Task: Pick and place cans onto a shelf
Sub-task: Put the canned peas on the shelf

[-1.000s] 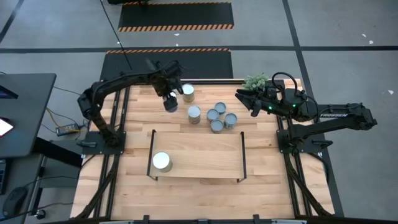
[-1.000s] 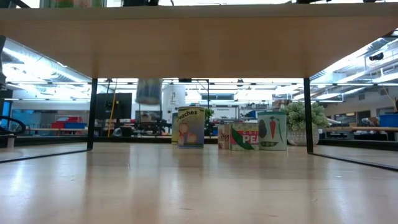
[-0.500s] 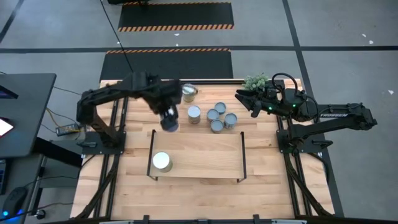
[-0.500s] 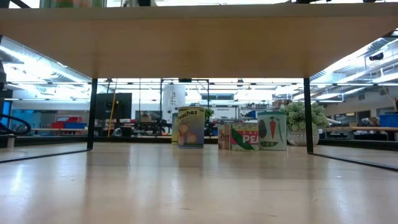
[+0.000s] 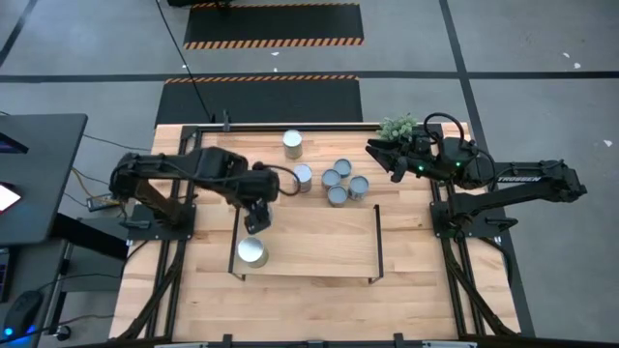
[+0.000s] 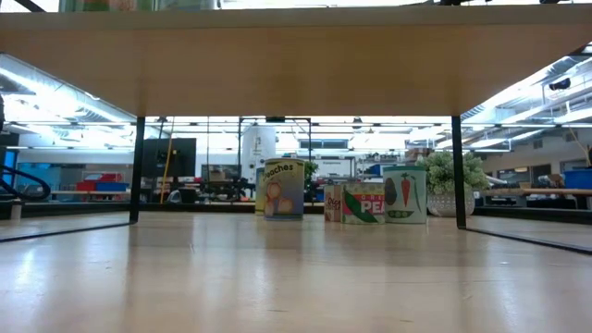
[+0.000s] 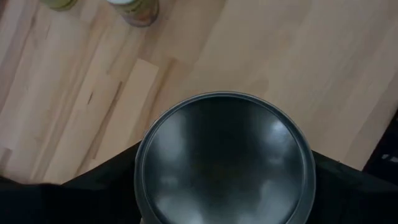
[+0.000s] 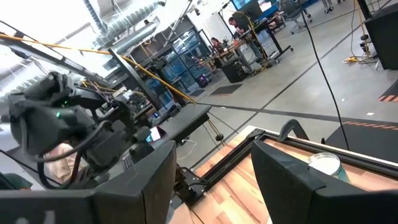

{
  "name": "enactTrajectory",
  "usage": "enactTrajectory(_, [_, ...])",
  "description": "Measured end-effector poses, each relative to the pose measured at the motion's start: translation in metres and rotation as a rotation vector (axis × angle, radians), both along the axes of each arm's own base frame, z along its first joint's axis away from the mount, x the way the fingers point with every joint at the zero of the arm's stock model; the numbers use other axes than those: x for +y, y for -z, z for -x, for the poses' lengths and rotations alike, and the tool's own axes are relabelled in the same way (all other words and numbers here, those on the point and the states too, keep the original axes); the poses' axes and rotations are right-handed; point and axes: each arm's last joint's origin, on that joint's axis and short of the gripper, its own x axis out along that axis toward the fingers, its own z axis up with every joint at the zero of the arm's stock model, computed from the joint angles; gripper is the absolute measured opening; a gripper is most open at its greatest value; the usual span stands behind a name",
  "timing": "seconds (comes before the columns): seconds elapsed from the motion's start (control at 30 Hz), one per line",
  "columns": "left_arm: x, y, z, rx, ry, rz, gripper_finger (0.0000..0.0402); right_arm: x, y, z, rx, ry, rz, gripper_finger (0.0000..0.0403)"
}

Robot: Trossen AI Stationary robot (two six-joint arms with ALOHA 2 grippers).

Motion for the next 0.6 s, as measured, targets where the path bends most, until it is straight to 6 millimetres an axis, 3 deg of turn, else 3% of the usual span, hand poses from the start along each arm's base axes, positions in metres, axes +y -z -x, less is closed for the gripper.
enactTrajectory(0.4, [-0.011,0.030,-0.003,0.078,0.004,-0.008,0.0317,0.002,-0.001,0.000,-0.014,-0.010,0.000,0.0217])
enactTrajectory(0.6, [-0.012,0.031,-0.004,0.075,-0.010,0.000,0.0321,0.002,-0.001,0.000,-0.014,-0.010,0.000,0.0217])
